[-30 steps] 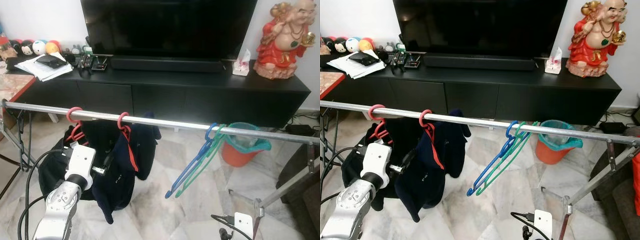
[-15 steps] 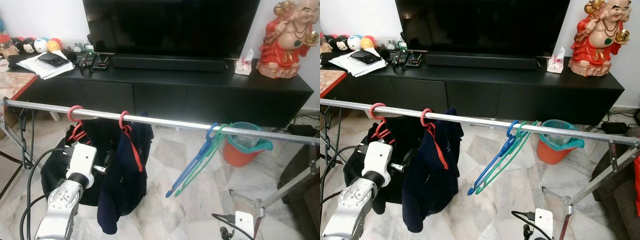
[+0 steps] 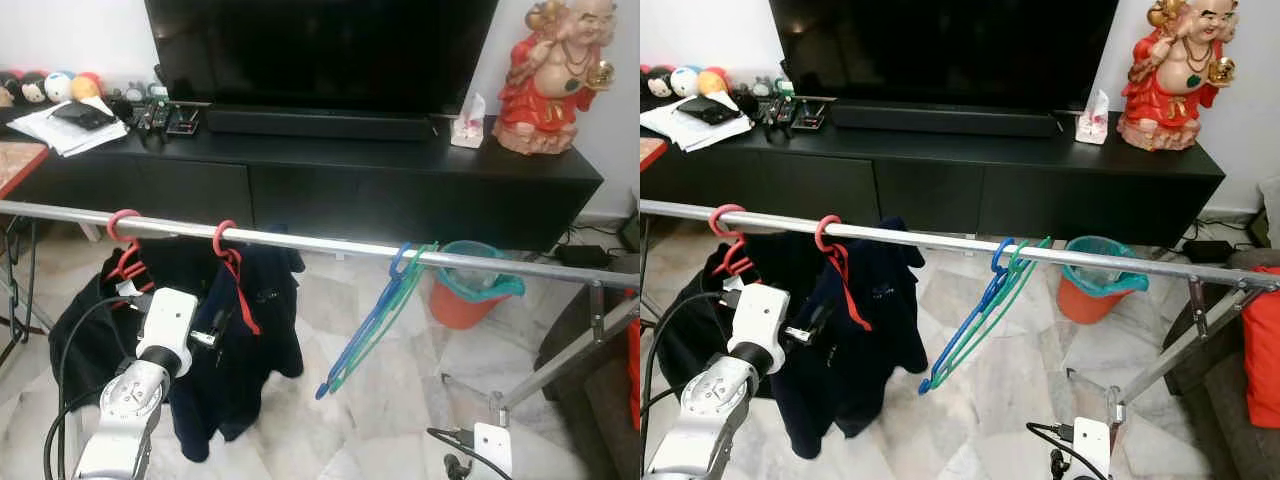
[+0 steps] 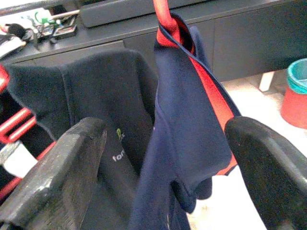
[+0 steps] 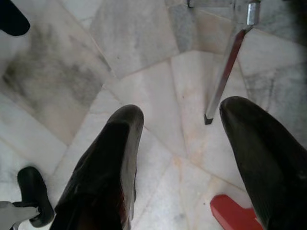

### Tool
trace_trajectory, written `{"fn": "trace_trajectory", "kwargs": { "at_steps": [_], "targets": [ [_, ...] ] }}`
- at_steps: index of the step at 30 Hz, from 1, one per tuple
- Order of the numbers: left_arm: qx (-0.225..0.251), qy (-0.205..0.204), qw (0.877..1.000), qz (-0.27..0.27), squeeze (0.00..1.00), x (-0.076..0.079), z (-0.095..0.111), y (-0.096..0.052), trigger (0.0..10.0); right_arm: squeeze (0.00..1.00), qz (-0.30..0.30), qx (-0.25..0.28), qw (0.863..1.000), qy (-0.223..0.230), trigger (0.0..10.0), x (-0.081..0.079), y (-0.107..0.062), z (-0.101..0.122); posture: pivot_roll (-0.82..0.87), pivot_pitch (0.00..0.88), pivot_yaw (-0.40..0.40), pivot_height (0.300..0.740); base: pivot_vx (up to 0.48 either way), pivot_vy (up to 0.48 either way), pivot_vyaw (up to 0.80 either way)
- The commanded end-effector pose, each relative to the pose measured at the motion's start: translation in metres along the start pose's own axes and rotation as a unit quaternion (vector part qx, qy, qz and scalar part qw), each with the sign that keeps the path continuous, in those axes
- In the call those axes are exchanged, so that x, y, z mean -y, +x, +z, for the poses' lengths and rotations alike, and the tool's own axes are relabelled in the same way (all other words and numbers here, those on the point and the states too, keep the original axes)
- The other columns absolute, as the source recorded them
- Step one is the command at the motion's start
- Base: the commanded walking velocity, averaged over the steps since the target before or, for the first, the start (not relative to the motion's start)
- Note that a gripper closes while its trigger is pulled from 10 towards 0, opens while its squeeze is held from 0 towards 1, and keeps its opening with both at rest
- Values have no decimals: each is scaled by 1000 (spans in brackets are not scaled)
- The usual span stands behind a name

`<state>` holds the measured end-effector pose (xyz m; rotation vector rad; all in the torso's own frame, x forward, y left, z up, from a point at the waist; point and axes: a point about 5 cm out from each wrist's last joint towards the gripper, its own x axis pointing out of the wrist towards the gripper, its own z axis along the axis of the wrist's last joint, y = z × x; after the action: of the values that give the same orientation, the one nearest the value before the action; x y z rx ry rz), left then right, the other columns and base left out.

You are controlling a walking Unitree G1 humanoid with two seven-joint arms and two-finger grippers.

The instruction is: Hang hanger

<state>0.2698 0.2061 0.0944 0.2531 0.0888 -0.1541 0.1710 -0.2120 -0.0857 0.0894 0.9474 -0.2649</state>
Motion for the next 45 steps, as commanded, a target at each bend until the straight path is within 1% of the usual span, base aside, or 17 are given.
{"fn": "trace_trajectory", "kwargs": {
  "at_steps": [1,11,14,19,23,32,45],
  "targets": [
    [-10,-10,1000,-1,0,1,-4,0,10000,0,-1,-4,1000,-4,10000,3,0,-2,101,0,-38,740,0,0,0],
    [-23,-4,1000,8,0,-8,-8,1,10000,0,-1,-4,1000,-6,10000,4,0,0,105,0,-49,740,0,0,0],
    [-41,7,999,15,0,-12,-12,4,10000,0,1,-4,1000,-7,10000,4,0,0,103,0,-50,740,0,0,0],
    [-47,5,999,11,0,-13,-15,7,10000,0,1,-4,1000,-8,10000,4,0,0,103,0,-52,740,0,0,0],
    [-43,-9,999,9,0,-17,-16,13,10000,0,3,-4,1000,-8,10000,4,0,0,100,0,-54,740,0,0,0],
    [-34,-10,999,0,0,-18,-13,18,10000,0,4,-5,1000,-9,10000,4,0,0,101,0,-56,740,0,0,0],
    [-24,-12,999,-28,0,-11,-11,21,10000,0,6,-5,1000,-9,10000,4,0,0,101,0,-57,740,0,0,0]
  ]
}}
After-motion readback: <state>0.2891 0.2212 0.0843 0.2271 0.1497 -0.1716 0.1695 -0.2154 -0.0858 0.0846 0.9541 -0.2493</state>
